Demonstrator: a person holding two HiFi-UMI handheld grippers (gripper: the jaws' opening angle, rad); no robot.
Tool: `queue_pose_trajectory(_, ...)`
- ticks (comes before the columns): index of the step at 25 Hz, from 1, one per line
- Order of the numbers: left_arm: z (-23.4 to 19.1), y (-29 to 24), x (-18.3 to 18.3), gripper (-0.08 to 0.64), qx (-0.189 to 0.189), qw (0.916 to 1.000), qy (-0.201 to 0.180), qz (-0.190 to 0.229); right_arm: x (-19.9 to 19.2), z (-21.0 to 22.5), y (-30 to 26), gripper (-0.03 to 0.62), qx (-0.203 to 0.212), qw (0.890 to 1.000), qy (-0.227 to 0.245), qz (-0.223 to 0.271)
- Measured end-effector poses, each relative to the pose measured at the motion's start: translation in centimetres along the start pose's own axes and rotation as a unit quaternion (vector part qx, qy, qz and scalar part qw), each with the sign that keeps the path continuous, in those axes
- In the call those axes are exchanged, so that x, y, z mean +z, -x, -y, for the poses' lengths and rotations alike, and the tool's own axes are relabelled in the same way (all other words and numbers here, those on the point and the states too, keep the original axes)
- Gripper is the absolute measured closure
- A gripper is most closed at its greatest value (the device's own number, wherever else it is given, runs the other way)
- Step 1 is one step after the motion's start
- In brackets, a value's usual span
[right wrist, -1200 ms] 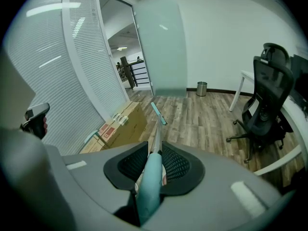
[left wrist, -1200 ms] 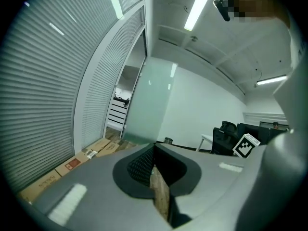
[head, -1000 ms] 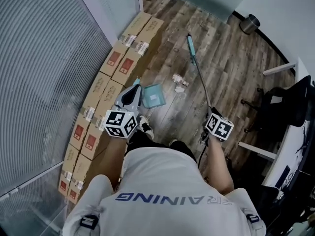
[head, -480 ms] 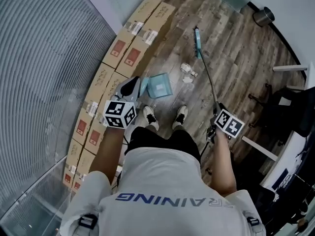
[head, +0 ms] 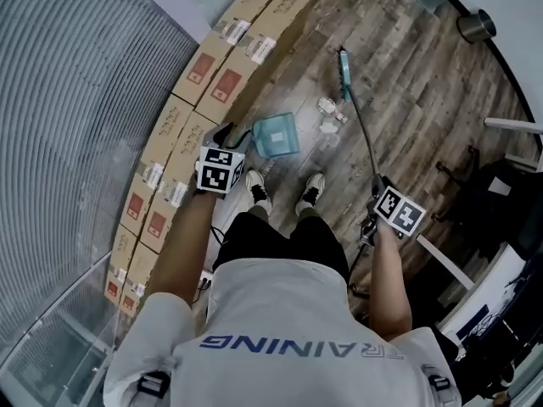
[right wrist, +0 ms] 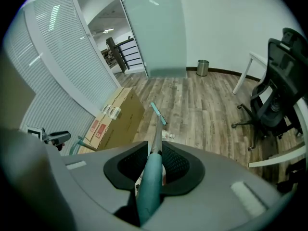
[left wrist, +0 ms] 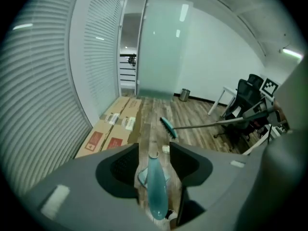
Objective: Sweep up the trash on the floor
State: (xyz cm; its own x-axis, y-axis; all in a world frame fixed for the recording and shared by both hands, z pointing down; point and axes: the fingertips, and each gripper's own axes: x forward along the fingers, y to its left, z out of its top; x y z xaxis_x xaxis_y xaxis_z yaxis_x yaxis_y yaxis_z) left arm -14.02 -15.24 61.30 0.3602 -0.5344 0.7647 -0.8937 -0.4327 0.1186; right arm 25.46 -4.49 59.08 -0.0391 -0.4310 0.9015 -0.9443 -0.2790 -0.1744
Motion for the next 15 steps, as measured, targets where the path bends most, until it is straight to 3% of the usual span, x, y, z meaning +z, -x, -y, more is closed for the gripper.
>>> queue_pose_trajectory(3,0.4,-3.1,-2.0,0.325,-0.002,0.9969,-0.039,-0.068,0.4,0.6,-1.1,0.488,-0.003,1.000,0.006,-0.010)
queue_pose_trajectory(7,0.7,-5.7,-4.2,0.355,0.004,0.9910,-0.057,-0.121,0.9,1.7,-2.3,0.488,-0.009,0.999,0.020,-0.025)
queue_pose_trajectory(10,0.5,-6.7,-5.0,0.453,0.021,0.9889,-0.052,-0.138,1.2,2.7,-3.1,0.488,-0.016,0.999,0.028,-0.036)
queue_pose_trajectory(15,0.5,-7.5,-5.5,0.460,0.021,0.9885,-0.028,-0.147,1.1,4.8,-4.7,0.488,-0.031,0.997,0.037,-0.058)
